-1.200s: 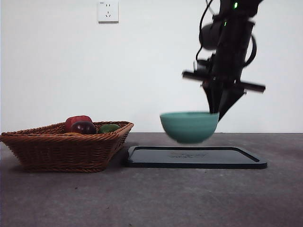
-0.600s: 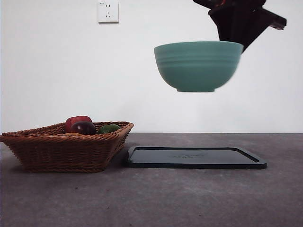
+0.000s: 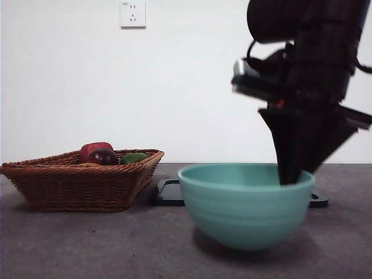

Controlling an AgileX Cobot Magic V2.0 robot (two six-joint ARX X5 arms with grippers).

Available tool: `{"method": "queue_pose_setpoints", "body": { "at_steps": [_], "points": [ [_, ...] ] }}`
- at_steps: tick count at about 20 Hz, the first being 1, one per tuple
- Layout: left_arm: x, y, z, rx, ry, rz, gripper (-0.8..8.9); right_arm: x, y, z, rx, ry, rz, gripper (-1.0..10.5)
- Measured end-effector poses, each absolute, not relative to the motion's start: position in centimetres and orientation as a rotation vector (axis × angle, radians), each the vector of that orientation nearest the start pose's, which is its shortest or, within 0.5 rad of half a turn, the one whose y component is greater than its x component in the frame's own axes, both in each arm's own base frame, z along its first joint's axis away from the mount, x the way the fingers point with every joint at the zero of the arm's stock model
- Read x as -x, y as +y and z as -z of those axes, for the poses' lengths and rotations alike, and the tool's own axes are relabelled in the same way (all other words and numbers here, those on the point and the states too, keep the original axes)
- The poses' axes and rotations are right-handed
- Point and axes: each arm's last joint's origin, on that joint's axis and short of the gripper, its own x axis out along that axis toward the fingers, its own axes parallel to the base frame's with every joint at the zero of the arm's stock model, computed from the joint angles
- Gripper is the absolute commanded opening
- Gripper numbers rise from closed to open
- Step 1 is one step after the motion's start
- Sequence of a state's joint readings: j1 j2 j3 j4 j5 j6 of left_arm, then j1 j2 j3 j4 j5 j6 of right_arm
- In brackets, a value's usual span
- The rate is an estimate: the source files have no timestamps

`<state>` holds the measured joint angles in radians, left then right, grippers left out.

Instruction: Pick up the wifruite, put it on the bowl, pick up the plate, put it on desk

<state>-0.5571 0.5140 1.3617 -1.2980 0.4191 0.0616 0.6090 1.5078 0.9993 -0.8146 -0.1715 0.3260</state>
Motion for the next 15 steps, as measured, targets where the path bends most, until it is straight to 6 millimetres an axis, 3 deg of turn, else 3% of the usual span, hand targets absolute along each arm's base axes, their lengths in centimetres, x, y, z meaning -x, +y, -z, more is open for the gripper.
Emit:
{"method": "queue_pose_setpoints", "body": {
  "at_steps": [6, 10, 13, 15],
  "points": [
    [1.3, -0.6, -41.6, -0.088, 0.438, 0.973, 6.26, -21.7, 15.8, -19.4, -0.011, 1.395, -0.413, 0.2],
    [1.3, -0.6, -41.6, -0.088, 0.438, 0.973, 6.26, -21.7, 15.7, -19.4, -0.007, 1.391, -0.403, 3.5],
    [1.3, -0.6, -41.6, -0.088, 0.438, 0.973, 6.26, -21.4, 15.5, -20.0, -0.009, 1.386, -0.403, 4.5],
    [1.3, -0.6, -41.6, -0.088, 0.438, 0.973, 6.26, -20.7, 15.0, -21.8, -0.022, 1.341, -0.418, 5.2]
  ]
}}
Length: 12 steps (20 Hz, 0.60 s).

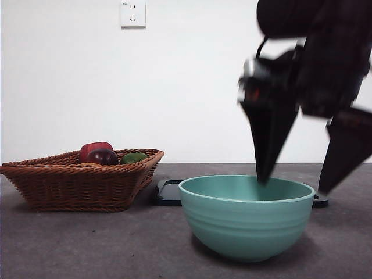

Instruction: Pick up the wifruite, put it on the bowl, pick up the plate, put it on desk

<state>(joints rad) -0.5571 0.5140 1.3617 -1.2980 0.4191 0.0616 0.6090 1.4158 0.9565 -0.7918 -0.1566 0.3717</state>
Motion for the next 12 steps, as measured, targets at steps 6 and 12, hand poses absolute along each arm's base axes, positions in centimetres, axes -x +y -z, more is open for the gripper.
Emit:
{"method": "queue_pose_setpoints", "body": {
  "at_steps": [6, 12],
  "points": [
    [1.3, -0.6, -41.6, -0.088, 0.438, 0.974, 6.26, -16.0, 11.7, -31.4, -0.080, 1.076, -0.487, 5.7],
    [1.3, -0.6, -41.6, -0.088, 0.438, 0.974, 6.26, -5.7, 4.4, -38.7, -0.130, 0.650, -0.629, 5.7]
  ]
}}
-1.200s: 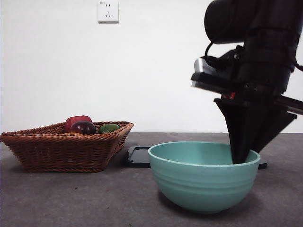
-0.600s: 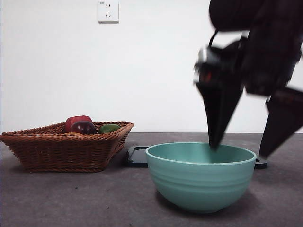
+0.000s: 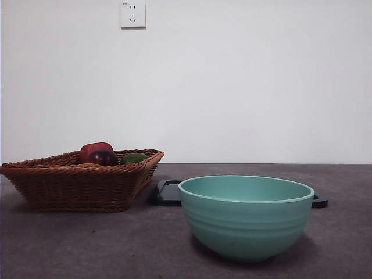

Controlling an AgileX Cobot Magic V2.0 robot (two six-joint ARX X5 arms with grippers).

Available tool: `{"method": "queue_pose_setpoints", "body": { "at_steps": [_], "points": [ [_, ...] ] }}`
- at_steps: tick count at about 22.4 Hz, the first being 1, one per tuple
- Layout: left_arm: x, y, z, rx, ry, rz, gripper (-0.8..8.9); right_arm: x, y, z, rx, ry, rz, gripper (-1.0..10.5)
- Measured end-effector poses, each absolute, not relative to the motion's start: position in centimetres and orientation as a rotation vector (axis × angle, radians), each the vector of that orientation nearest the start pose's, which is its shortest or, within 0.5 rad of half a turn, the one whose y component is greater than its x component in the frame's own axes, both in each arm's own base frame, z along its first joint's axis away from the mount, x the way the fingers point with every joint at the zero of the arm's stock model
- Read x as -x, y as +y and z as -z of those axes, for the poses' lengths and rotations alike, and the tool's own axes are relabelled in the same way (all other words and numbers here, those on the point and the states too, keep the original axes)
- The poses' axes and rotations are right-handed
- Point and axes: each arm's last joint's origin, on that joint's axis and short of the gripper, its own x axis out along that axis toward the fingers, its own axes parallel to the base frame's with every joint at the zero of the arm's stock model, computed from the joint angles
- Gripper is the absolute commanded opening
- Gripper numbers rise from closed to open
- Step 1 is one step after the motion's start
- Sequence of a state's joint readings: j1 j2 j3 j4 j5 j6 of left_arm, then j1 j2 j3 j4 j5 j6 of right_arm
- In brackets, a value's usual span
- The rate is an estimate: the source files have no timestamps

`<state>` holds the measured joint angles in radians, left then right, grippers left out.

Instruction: Pick up the wifruite, put it on the bowl, pick up the plate, put it on desk

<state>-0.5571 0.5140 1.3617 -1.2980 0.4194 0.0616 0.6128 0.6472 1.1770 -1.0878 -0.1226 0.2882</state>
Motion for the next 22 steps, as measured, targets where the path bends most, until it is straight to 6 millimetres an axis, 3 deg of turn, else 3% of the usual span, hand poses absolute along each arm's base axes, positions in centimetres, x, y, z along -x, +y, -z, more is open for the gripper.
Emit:
{"method": "queue_pose_setpoints", "body": {
  "at_steps": [5, 10, 11, 12, 13, 14, 15, 22],
  "points": [
    [1.3, -0.6, -41.6, -0.088, 0.437, 0.973, 6.26, -1.8, 1.7, -38.6, -0.131, 0.564, -0.653, 5.7],
    [1.3, -0.6, -41.6, -0.088, 0.437, 0.973, 6.15, -1.2, 1.2, -38.5, -0.137, 0.541, -0.657, 5.5],
    [1.3, -0.6, -41.6, -0.088, 0.437, 0.973, 5.39, -1.2, 1.3, -38.5, -0.137, 0.541, -0.658, 4.0],
    [1.3, -0.6, -41.6, -0.088, 0.437, 0.973, 3.40, -1.2, 1.3, -38.5, -0.138, 0.542, -0.661, 1.3],
    [1.3, -0.6, -41.6, -0.089, 0.437, 0.974, 1.87, -1.2, 1.3, -38.5, -0.138, 0.543, -0.664, -0.2],
    [1.3, -0.6, -41.6, -0.088, 0.438, 0.974, -0.15, -1.1, 1.3, -38.5, -0.137, 0.542, -0.664, 0.2],
    [1.3, -0.6, -41.6, -0.088, 0.438, 0.973, 0.28, -1.2, 1.3, -38.5, -0.135, 0.542, -0.665, 0.2],
    [1.3, -0.6, -41.6, -0.088, 0.438, 0.973, 0.19, -1.2, 1.3, -38.5, -0.132, 0.537, -0.667, 0.2]
  ]
}}
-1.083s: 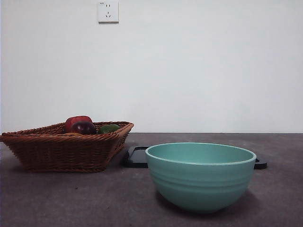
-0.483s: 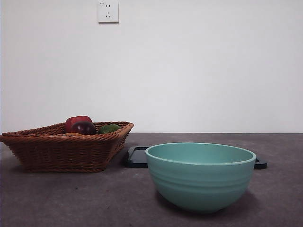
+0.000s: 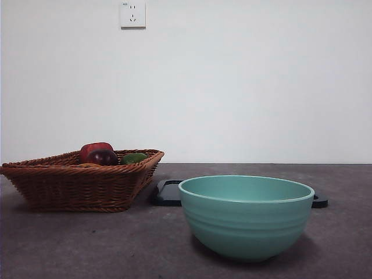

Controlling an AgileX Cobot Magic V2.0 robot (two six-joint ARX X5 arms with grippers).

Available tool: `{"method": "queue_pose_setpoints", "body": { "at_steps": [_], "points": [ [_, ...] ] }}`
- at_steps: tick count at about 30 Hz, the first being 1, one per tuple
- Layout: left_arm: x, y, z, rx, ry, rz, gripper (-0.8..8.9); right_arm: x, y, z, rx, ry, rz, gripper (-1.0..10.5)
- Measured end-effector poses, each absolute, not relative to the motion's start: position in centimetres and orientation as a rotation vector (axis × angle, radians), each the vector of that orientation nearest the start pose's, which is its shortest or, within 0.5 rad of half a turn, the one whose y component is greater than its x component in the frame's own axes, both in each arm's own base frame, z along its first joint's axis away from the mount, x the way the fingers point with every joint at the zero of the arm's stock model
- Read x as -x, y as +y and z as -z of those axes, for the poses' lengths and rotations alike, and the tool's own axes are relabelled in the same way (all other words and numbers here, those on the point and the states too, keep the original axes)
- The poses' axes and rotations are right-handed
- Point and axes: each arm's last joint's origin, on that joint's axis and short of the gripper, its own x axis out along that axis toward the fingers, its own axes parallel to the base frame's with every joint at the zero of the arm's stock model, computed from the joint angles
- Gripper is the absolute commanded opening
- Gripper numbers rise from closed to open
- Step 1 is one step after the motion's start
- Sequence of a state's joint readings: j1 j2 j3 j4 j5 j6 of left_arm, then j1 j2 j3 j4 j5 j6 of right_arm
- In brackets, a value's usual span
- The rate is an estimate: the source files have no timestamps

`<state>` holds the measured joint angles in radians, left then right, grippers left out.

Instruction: Pick up the wifruite, put it on the bowl, pick up the plate, put it on desk

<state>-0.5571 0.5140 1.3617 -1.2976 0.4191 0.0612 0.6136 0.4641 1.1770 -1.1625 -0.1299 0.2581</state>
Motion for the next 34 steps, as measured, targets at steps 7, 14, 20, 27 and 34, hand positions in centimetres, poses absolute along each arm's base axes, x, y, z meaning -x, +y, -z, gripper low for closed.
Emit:
{"method": "queue_pose_setpoints", "body": {
  "at_steps": [7, 14, 20, 27, 34],
  "points": [
    [1.3, -0.6, -41.6, -0.088, 0.438, 0.973, 0.19, -1.2, 1.3, -38.5, -0.132, 0.537, -0.667, 0.2],
    [1.3, -0.6, -41.6, -0.088, 0.438, 0.973, 0.19, -1.2, 1.3, -38.5, -0.132, 0.537, -0.667, 0.2],
    [0.5, -0.9, -40.6, -0.085, 0.451, 0.781, 0.19, -1.2, 1.3, -38.6, -0.132, 0.537, -0.668, 0.2],
    [-3.5, -1.4, -33.9, -0.089, 0.486, 0.474, 0.19, -1.2, 1.3, -38.6, -0.132, 0.537, -0.668, 0.2],
    [-7.2, -1.1, -26.4, -0.085, 0.175, 0.308, 0.19, -1.2, 1.3, -38.5, -0.132, 0.537, -0.668, 0.2]
  ]
}}
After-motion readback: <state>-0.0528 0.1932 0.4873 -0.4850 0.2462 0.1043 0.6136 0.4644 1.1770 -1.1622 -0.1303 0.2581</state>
